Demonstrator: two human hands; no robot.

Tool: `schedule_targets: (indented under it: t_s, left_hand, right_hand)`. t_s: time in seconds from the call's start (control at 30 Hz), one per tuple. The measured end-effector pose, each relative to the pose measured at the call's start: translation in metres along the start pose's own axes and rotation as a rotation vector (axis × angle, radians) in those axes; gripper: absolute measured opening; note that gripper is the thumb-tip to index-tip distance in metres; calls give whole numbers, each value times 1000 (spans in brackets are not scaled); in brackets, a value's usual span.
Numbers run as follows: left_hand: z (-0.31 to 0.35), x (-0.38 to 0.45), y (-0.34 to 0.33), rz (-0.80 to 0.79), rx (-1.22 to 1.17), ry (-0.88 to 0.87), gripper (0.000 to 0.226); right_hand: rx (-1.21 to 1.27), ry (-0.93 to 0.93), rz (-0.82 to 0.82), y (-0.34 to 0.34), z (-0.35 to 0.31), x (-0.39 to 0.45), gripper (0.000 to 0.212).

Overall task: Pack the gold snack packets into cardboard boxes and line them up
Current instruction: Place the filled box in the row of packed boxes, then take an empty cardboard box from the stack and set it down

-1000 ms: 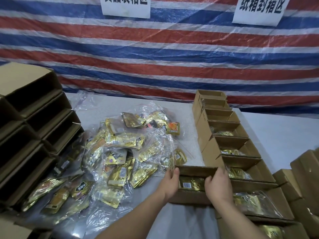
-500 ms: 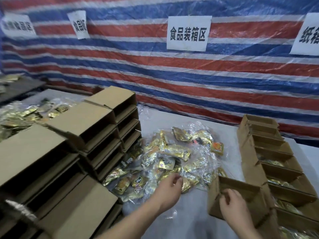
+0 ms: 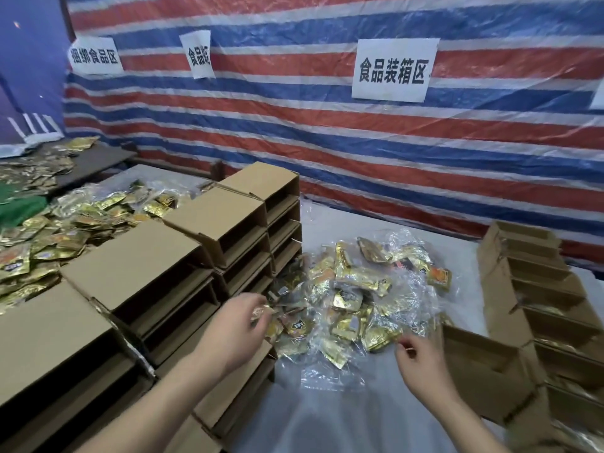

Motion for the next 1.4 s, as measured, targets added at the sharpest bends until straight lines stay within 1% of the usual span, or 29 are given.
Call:
schedule_targets:
  t_s: [0.07,0.13,0.23,0.37,0.43,0.5,0.53,0.57,0.63,0.67,0.7,0.8,0.87,0.9,0.97,1.0,1.03,1.17,1.23,1.3,1.33,1.4]
  left_hand:
    - [-6,10,30,126,96,-67,32]
    - [-16,23,62,187,202,-55,40]
    - [-40,30,107,199,399,34,51]
    - [-85,-9,151,222,585,97,69]
    - [-112,-35,161,147,660,173,83]
    - [-136,-57,162,10,701,290,95]
    - [-144,-66,161,-50,713,337,96]
    - [-150,-73,159,-82,721,362,92]
    - [-154,-82,156,-73,726,361,72]
    - [-153,-84,156,-68,739,354,66]
    - [-152,-84,157,-74,765,341,64]
    - [-143,-85,168,-58,833,288,67]
    - [-134,-87,183,-12,809,256,65]
    - [-126,-87,191,12,797,237,61]
    - [-100,-88,201,22,768,187,42]
    - [-82,-87,201,8,735,148,35]
    - [-62,-84,198,-25,707,102,32]
    - [35,-67,160,-126,631,-111,39]
    - [77,-58,133,-174,568,-238,38]
    - [109,-46,102,-208,493,-374,34]
    - [124,-39,86,-212,469,-436,33]
    - [152,-26,49,-213,433,-570,28]
  right_hand:
    - [-11,-1,-7,-2,-4,-6,14]
    - [-26,-12,-33,-8,-11,-12,14]
    - [-33,-4,-74,-22,-26,-20,15]
    - [28,52,-132,-47,-56,-35,16]
    - [55,86,-163,-61,-76,-40,18]
    - [60,125,-205,-75,-101,-44,17]
    - [68,147,-227,-82,-114,-46,16]
    - [85,170,-247,-89,-127,-47,15]
    - [118,211,-284,-99,-154,-52,13]
    - [133,231,-299,-103,-167,-54,12]
    - [147,251,-308,-105,-179,-56,13]
    - [176,300,-316,-99,-210,-62,13]
    - [204,344,-293,-85,-226,-65,13]
    - [237,367,-286,-75,-233,-67,12]
    - [342,397,-301,-53,-245,-71,9]
    - [395,403,-318,-40,-249,-73,8]
    - [432,411,-338,-28,-252,-75,8]
    - [485,412,-468,21,-242,-78,35]
    - [448,415,-497,47,-226,-79,46]
    - [348,398,-449,72,-201,-78,50]
    - [304,353,-393,83,-184,-77,50]
    - [270,206,-244,102,-144,-72,44]
Point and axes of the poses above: each hand's wrist, its own x-axis towards the middle knuckle, its own y-axis out of the back of the hand, z = x × y, the point moved 2 cm from there along x, towards the middle knuckle, and after that the axes turned 11 degrees about z, right-handed, at the moved point
